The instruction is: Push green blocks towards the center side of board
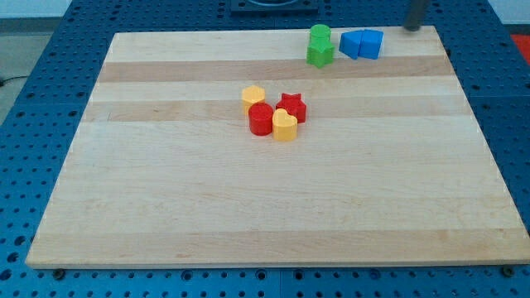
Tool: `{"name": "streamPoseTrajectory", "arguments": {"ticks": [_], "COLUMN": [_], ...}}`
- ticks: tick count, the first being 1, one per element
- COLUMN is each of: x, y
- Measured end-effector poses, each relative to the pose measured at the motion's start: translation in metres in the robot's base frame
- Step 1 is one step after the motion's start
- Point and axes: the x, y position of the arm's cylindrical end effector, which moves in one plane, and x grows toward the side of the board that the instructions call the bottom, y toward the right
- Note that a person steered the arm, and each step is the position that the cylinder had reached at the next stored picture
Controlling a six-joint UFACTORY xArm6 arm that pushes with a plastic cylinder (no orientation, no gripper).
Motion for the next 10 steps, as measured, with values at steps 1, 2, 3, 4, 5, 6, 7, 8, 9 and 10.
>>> {"name": "streamPoseTrajectory", "arguments": {"ticks": [1,2,3,4,5,6,7,8,9,10], "x": [0.000,0.000,0.001,0.024,0.067,0.106,0.134,0.147,0.184,0.231], "y": [-0.099,-0.123,-0.122,-0.122,-0.123,-0.124,-0.120,-0.109,-0.104,-0.135]}}
